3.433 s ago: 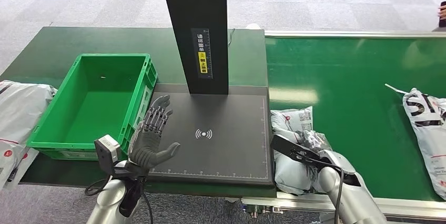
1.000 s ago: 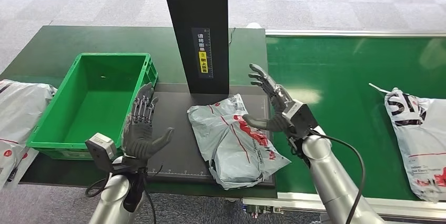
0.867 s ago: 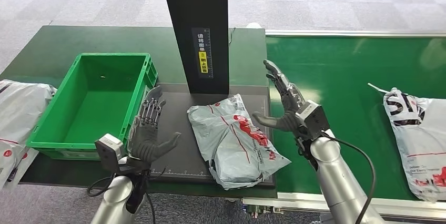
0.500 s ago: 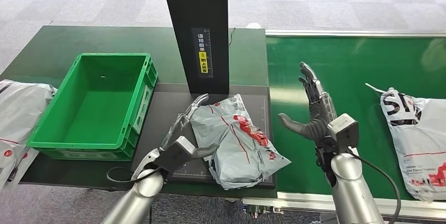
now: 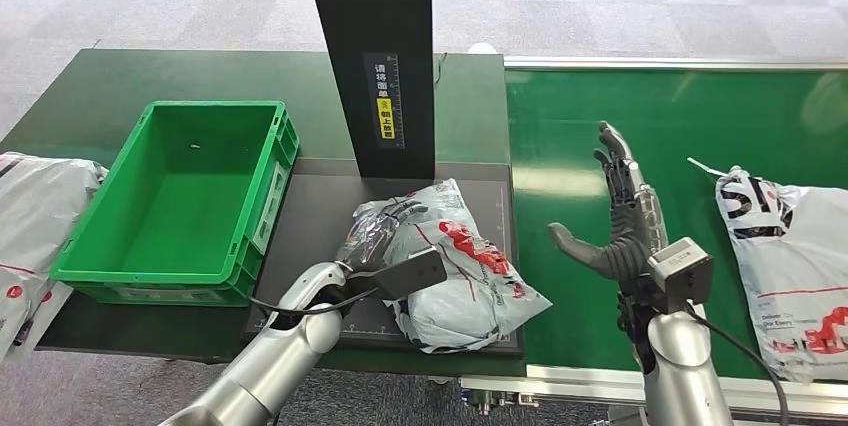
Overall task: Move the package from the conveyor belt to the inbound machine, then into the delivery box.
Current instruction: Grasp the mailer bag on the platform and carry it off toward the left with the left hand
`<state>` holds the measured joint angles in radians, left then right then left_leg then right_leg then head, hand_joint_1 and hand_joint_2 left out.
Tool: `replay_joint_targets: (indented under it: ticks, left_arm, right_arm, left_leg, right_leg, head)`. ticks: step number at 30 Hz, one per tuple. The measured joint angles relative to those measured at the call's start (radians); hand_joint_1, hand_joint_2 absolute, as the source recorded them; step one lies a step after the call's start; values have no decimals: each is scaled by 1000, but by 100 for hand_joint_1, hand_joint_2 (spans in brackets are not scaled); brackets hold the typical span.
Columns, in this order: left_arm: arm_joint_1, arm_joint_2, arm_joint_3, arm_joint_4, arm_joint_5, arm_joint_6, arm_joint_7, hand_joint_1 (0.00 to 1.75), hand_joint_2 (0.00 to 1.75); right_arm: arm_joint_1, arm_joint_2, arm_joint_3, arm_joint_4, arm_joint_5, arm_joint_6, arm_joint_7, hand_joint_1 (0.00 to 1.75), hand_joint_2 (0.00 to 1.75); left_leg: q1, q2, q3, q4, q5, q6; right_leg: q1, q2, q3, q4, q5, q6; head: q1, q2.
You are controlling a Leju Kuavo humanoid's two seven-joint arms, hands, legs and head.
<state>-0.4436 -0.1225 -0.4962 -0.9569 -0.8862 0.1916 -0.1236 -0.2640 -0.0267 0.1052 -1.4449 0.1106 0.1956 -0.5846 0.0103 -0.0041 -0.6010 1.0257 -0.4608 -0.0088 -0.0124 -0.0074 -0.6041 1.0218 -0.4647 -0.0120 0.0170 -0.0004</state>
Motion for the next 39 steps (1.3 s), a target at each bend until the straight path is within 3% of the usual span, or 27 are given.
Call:
replay_joint_targets:
  ticks: [9, 15, 20, 24, 32, 39]
  left_arm:
    - [-2, 2, 0, 13, -11, -19, -9, 175, 175]
    - [3, 7, 1, 6, 14, -11, -68, 175, 175]
    - [30, 18, 15, -46, 53, 107, -167, 175, 175]
    - [60, 35, 37, -131, 28, 268, -198, 175, 175]
    - [130, 83, 106, -356, -27, 470, -263, 175, 175]
    - [149, 97, 289, -451, -228, 503, -231, 175, 175]
  right_arm:
    - [36, 17, -37, -51, 16, 4, 15, 0, 175]
    - [50, 24, -54, -71, 20, 12, 22, 0, 175]
    - [65, 28, -65, -76, 35, 14, 52, 0, 175]
    - [76, 31, -66, -67, 36, 17, 78, 0, 175]
    - [98, 32, -62, -9, 18, 7, 71, 0, 175]
    - [125, 32, -36, 31, 17, 9, 99, 0, 175]
  left_leg:
    - [0, 0, 0, 0, 0, 0]
    - [0, 0, 0, 0, 0, 0]
    - [0, 0, 0, 0, 0, 0]
    - [0, 0, -1, 0, 0, 0]
    - [0, 0, -1, 0, 0, 0]
    - [0, 1, 0, -1, 0, 0]
  right_leg:
    - [0, 0, 1, 0, 0, 0]
    - [0, 0, 1, 0, 0, 0]
    - [0, 0, 0, 0, 0, 0]
    - [0, 0, 0, 0, 0, 0]
    - [0, 0, 0, 0, 0, 0]
    - [0, 1, 0, 0, 0, 0]
  head:
    - [0, 0]
    - [0, 0]
    - [0, 0]
    - [0, 0]
    - [0, 0]
    - [0, 0]
